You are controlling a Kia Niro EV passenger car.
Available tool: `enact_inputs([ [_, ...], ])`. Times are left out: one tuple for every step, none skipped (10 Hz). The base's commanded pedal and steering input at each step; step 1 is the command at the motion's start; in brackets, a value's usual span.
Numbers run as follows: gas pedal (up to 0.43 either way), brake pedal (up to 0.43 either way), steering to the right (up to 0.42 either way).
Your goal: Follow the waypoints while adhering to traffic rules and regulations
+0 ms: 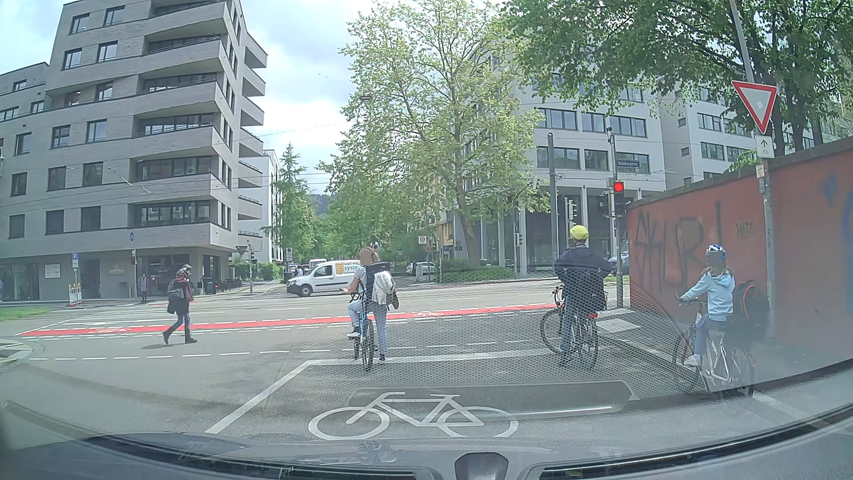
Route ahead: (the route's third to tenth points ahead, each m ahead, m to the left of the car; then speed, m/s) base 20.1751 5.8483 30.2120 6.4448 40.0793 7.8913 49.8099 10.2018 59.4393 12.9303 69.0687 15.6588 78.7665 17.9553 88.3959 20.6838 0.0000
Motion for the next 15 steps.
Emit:
enact_inputs([
  [0.000, 0.262, -0.016],
  [0.000, 0.262, -0.016],
  [0.000, 0.262, -0.016],
  [0.000, 0.262, -0.016],
  [0.000, 0.256, -0.016],
  [0.000, 0.262, -0.016],
  [0.000, 0.262, -0.016],
  [0.000, 0.262, -0.016],
  [0.000, 0.250, -0.016],
  [0.000, 0.262, -0.016],
  [0.000, 0.262, -0.016],
  [0.000, 0.262, -0.016],
  [0.000, 0.262, -0.016],
  [0.000, 0.262, -0.016],
  [0.000, 0.262, -0.016],
])
